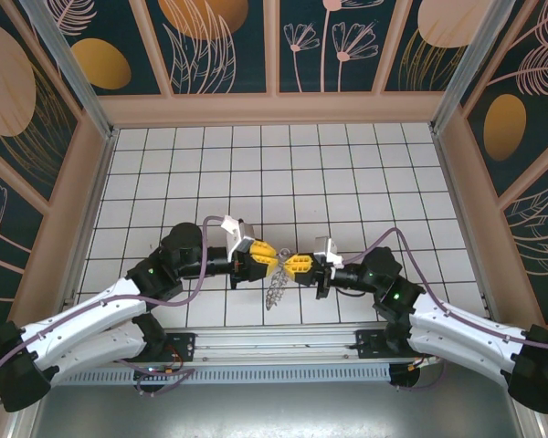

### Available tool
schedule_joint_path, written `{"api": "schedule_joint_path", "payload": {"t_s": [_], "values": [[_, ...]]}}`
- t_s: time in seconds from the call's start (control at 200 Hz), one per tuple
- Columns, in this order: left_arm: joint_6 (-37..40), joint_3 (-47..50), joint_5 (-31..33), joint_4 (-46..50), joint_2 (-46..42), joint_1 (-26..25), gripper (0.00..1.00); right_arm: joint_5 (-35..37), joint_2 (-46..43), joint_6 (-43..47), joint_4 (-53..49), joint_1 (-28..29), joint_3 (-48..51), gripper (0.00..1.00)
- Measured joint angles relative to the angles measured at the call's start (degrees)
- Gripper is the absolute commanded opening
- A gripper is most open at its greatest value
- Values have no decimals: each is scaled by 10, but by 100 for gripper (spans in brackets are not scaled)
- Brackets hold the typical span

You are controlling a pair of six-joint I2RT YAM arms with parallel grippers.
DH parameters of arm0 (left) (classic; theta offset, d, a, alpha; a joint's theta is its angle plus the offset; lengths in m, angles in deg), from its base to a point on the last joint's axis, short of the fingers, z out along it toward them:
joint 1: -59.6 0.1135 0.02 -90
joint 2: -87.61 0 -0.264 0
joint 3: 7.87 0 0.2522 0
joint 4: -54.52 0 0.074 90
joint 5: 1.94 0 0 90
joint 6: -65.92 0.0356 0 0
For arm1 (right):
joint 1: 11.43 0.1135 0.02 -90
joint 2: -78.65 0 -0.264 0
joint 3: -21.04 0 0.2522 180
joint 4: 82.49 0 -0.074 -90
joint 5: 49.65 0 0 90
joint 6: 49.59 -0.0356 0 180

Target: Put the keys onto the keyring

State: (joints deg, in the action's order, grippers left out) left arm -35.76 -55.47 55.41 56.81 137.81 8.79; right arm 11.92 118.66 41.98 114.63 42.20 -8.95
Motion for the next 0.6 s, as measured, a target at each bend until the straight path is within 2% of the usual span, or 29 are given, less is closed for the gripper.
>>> {"api": "schedule_joint_path", "payload": {"t_s": [0.596], "values": [[17,1,-49,-2,10,0,23,-31,0,-5,7,0,0,0]]}}
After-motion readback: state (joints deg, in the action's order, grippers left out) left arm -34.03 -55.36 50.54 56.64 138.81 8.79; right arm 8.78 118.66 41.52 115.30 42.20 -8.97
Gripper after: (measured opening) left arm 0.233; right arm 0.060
